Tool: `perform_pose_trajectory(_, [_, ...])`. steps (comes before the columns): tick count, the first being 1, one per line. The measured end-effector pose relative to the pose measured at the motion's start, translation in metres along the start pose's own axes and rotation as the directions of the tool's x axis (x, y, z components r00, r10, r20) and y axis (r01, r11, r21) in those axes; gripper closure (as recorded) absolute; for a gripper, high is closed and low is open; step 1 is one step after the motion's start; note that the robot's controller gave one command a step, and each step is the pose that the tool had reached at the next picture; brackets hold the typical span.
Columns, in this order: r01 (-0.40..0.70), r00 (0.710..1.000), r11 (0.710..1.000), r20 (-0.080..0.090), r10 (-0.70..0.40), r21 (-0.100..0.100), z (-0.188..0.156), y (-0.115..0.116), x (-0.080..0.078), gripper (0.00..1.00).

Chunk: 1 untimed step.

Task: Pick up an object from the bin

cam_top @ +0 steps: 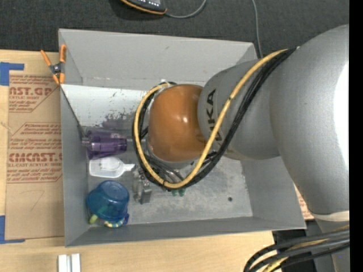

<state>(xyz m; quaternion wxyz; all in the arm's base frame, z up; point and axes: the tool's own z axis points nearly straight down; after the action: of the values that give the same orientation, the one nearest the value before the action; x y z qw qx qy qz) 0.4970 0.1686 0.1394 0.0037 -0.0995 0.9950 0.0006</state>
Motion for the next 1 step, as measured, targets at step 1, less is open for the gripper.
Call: perform_pose_trajectory(1, [-0.122,0.993,0.993,0.008,0.122,-0.004,0.0574,0.0155,0.0046,0.0])
